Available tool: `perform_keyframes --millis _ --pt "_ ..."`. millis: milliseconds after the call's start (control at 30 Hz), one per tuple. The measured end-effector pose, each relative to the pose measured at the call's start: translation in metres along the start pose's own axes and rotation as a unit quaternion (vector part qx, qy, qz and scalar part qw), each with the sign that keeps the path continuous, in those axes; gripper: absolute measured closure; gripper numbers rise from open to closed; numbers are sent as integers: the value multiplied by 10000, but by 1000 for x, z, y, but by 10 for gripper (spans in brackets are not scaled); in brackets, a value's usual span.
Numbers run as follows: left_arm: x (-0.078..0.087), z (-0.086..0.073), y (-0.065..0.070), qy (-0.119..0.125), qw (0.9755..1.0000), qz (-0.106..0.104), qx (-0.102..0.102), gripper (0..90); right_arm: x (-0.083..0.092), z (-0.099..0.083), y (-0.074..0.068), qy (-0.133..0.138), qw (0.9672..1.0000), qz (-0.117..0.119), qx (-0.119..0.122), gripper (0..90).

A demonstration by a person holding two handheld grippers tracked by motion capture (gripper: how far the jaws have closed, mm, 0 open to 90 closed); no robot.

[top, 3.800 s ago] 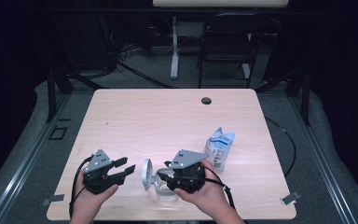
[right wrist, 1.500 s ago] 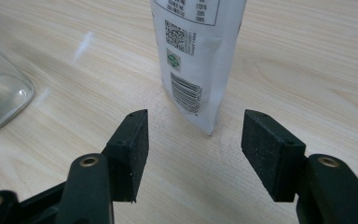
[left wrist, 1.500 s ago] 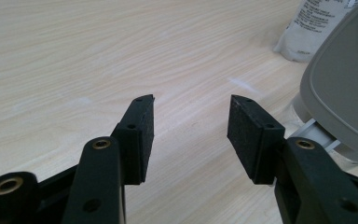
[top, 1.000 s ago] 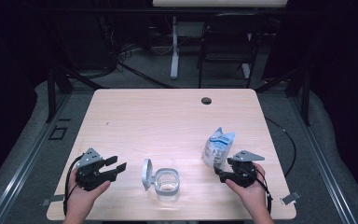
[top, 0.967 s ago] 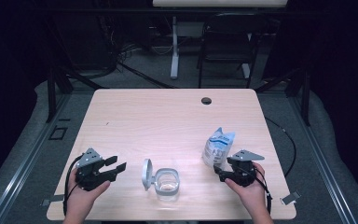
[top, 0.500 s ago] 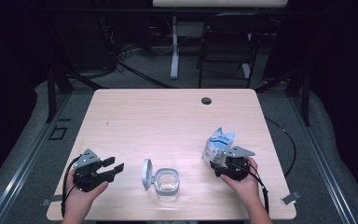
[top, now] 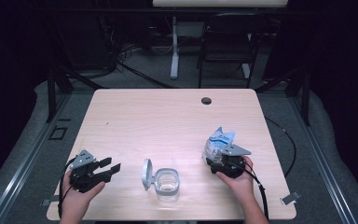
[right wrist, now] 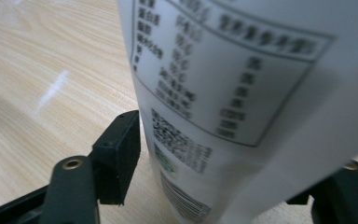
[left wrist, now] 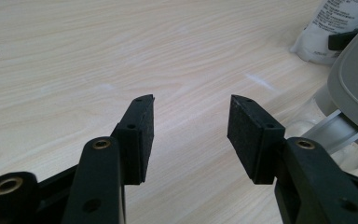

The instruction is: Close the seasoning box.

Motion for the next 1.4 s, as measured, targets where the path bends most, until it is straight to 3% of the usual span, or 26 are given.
perform_keyframes --millis 300,467,833,1133,1400 --pt "-1 0 0 -3 10000 -10 27 514 -9 -1 -1 -86 9998 -202 0 324" --pt "-1 -2 -1 -25 10000 -7 27 514 -9 -1 -2 -136 9993 -311 125 337" --pt "-1 -2 -2 -30 10000 2 35 513 -9 -1 -4 -98 9987 -256 423 356" --pt "-1 -2 -2 -42 10000 13 31 514 -8 -1 -5 -114 9988 -272 396 376" --pt "-1 -2 -2 -29 10000 18 24 514 -6 -1 -8 -64 9972 -320 675 395"
Point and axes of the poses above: each handheld gripper's, and its own axes: x roughly backward along the jaws, z roughly out of its top, y roughly to its right, the point moved 8 cm from there along -x, roughly forward along the jaws, and after that the axes turned 3 degrees about -z, right-handed, at the moved point
